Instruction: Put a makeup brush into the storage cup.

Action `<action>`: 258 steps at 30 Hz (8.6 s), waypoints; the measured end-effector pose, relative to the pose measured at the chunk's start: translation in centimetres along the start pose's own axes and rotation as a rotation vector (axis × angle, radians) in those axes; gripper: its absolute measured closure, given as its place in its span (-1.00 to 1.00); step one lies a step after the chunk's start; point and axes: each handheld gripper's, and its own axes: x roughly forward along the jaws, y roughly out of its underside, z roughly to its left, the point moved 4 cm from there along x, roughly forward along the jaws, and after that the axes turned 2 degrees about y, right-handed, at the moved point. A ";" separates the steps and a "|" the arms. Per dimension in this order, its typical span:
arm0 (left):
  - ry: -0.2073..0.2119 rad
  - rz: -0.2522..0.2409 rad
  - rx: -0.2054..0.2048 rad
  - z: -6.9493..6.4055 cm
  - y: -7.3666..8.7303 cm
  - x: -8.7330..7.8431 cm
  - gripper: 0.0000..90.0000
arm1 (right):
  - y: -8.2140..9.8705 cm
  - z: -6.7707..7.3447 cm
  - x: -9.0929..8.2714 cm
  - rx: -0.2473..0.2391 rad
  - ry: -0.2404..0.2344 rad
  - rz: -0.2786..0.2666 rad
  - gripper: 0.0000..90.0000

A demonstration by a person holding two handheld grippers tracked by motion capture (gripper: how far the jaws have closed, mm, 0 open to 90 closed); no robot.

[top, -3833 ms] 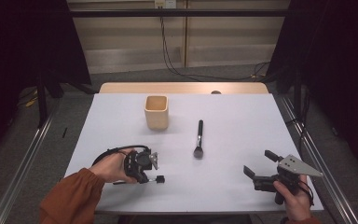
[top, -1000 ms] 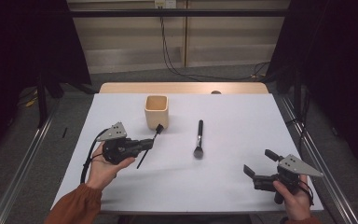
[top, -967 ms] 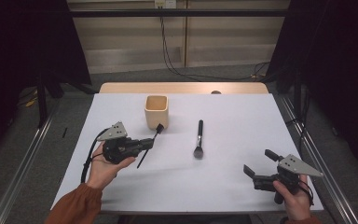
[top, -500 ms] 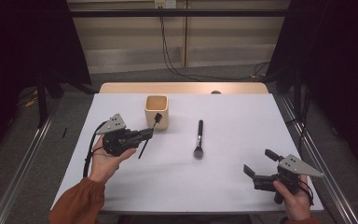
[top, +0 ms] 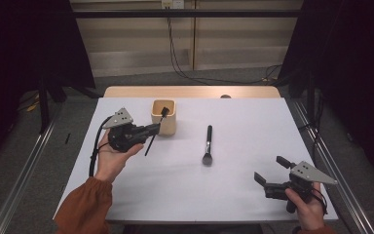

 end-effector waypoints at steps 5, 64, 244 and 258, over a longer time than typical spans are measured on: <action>-0.012 -0.018 -0.004 0.5 -0.6 0.2 0.91 | 0.0 0.0 0.0 -0.005 -0.002 0.002 -1.00; -0.133 -0.165 0.004 6.9 -7.5 5.0 0.91 | 0.1 -0.1 -0.2 0.009 0.000 -0.006 -1.00; -0.178 -0.067 -0.043 1.5 5.3 -3.9 -0.95 | 0.1 0.0 -0.2 0.005 0.002 -0.001 -1.00; -0.234 -0.079 -0.033 0.3 7.0 -6.7 -0.92 | 0.1 0.0 -0.1 0.010 0.007 -0.001 -1.00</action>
